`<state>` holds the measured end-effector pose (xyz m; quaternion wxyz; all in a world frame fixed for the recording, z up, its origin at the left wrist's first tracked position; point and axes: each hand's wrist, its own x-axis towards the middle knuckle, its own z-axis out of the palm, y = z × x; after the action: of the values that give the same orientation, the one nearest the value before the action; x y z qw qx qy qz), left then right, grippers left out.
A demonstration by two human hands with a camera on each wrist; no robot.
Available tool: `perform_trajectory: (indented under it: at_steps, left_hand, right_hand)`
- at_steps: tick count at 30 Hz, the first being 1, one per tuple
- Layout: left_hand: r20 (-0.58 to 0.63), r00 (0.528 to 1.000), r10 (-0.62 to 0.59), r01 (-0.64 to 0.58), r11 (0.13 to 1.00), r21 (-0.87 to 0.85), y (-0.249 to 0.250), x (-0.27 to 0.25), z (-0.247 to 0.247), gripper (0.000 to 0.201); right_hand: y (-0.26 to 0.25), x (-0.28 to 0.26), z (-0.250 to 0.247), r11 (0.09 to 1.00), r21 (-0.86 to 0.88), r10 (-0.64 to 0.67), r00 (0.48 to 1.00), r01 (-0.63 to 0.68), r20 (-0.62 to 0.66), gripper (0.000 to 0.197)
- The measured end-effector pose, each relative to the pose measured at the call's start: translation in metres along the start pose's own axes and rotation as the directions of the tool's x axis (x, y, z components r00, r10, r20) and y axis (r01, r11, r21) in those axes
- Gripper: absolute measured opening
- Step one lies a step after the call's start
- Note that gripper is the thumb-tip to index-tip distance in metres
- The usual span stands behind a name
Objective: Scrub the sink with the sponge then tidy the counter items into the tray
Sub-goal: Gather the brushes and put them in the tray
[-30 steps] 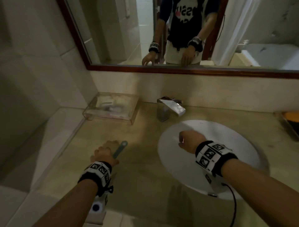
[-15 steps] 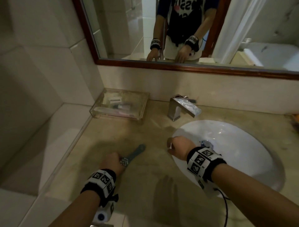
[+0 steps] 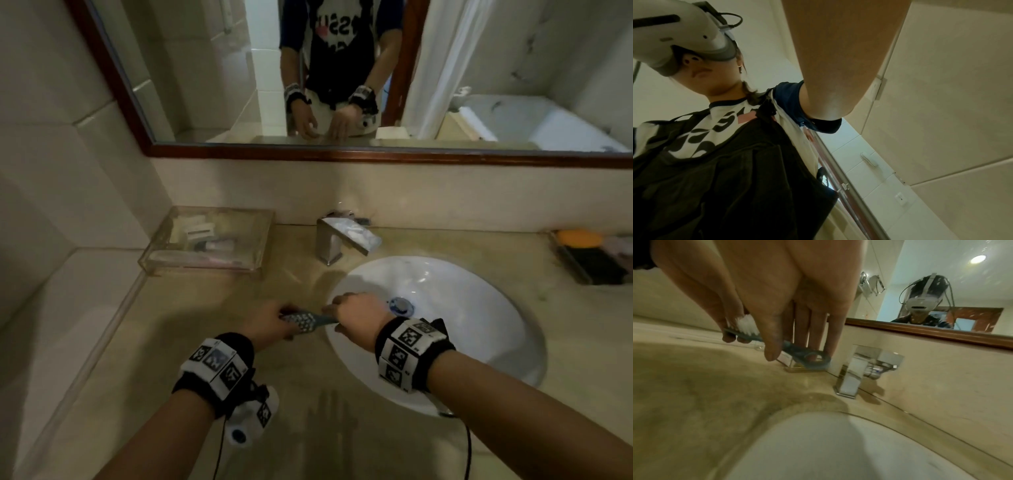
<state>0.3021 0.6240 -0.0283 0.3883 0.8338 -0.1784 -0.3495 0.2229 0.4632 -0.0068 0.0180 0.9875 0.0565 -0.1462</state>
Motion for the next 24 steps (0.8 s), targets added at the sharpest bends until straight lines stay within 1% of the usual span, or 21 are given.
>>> perform_trajectory:
  at_steps: [2, 4, 5, 7, 9, 10, 12, 14, 15, 19, 21, 22, 24]
  left_hand:
    - [0.015, 0.999, 0.052, -0.052, 0.999, 0.014, 0.023, 0.009, 0.013, 0.028]
    - [0.038, 0.995, 0.091, -0.092, 0.995, 0.036, 0.047, 0.016, 0.03, 0.016]
    - [0.047, 0.991, 0.124, -0.127, 0.99, 0.058, 0.06, 0.022, 0.041, 0.016]
    - [0.071, 0.97, 0.231, -0.238, 0.965, 0.109, 0.09, 0.033, 0.067, 0.019]
    - [0.128, 0.926, 0.356, -0.378, 0.893, 0.247, 0.12, 0.046, 0.097, 0.024]
    - [0.169, 0.909, 0.381, -0.416, 0.852, 0.317, 0.133, 0.053, 0.113, 0.028]
    - [0.245, 0.886, 0.395, -0.462, 0.8, 0.383, 0.159, 0.074, 0.149, 0.04]
    - [0.282, 0.863, 0.419, -0.505, 0.742, 0.441, 0.191, 0.097, 0.188, 0.046]
    - [0.282, 0.856, 0.433, -0.517, 0.72, 0.462, 0.207, 0.11, 0.207, 0.046]
    - [0.207, 0.828, 0.521, -0.556, 0.721, 0.413, 0.277, 0.16, 0.284, 0.044]
    - [0.16, 0.812, 0.562, -0.573, 0.71, 0.41, 0.306, 0.184, 0.32, 0.044]
    - [0.131, 0.811, 0.57, -0.566, 0.709, 0.421, 0.32, 0.194, 0.336, 0.048]
    - [0.09, 0.828, 0.554, -0.526, 0.711, 0.467, 0.345, 0.214, 0.365, 0.056]
  right_hand:
    - [0.022, -0.015, 0.001, 0.999, -0.003, 0.045, 0.998, -0.045, -0.035, 0.029]
    - [0.044, -0.03, 0.004, 0.995, 0.017, 0.101, 0.993, -0.1, -0.059, 0.03]
    - [0.058, -0.039, 0.006, 0.99, 0.034, 0.14, 0.988, -0.138, -0.062, 0.031]
    - [0.09, -0.06, 0.012, 0.972, 0.086, 0.225, 0.973, -0.219, -0.06, 0.031]
    - [0.126, -0.083, 0.021, 0.946, 0.134, 0.302, 0.952, -0.295, -0.041, 0.031]
    - [0.146, -0.095, 0.026, 0.935, 0.144, 0.33, 0.944, -0.323, -0.026, 0.031]
    - [0.191, -0.119, 0.036, 0.923, 0.144, 0.363, 0.932, -0.357, -0.012, 0.033]
    - [0.24, -0.141, 0.045, 0.905, 0.135, 0.406, 0.914, -0.403, -0.001, 0.033]
    - [0.263, -0.151, 0.048, 0.894, 0.132, 0.432, 0.902, -0.429, 0.007, 0.033]
    - [0.359, -0.187, 0.055, 0.838, 0.145, 0.531, 0.847, -0.526, 0.005, 0.033]
    - [0.4, -0.204, 0.06, 0.794, 0.167, 0.592, 0.806, -0.585, 0.01, 0.034]
    - [0.421, -0.211, 0.065, 0.77, 0.174, 0.618, 0.785, -0.614, 0.034, 0.034]
    - [0.46, -0.225, 0.072, 0.714, 0.223, 0.665, 0.743, -0.664, 0.083, 0.036]
